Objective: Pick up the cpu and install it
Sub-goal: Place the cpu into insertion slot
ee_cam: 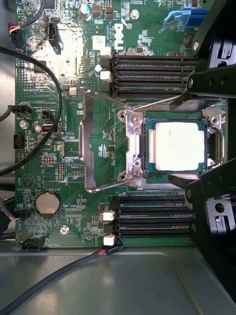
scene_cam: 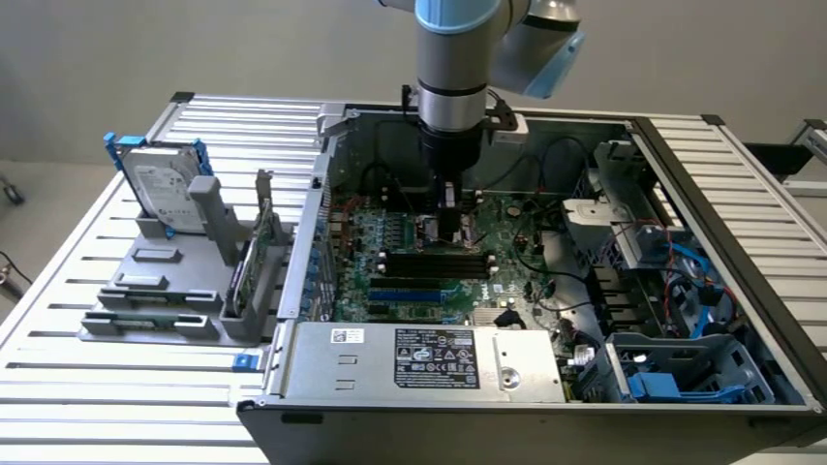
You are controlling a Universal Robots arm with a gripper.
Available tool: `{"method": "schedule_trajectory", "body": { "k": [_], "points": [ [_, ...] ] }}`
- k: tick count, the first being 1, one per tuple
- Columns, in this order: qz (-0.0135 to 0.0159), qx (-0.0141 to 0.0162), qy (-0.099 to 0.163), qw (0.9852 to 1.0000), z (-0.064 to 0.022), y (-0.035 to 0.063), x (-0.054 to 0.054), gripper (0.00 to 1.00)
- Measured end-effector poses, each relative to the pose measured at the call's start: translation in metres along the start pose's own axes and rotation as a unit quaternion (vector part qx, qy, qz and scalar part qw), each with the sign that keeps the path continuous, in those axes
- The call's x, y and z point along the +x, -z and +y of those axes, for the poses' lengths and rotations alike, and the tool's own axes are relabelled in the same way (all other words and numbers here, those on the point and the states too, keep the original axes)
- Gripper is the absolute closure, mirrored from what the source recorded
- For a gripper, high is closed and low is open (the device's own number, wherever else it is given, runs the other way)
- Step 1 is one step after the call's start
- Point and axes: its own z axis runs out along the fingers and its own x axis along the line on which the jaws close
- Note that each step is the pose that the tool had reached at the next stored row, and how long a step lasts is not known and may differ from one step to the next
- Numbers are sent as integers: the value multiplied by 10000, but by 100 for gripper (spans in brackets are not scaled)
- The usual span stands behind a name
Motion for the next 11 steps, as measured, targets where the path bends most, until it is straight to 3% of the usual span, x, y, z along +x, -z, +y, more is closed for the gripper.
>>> {"method": "schedule_trajectory", "body": {
  "k": [2,5,9,11],
  "points": [
    [1,2,1,10000,-6,13,0,41],
    [5,6,1,10000,-20,37,-1,60],
    [16,13,0,10000,-76,99,-2,71],
    [22,15,0,10000,-100,139,-4,83]
  ]
}}
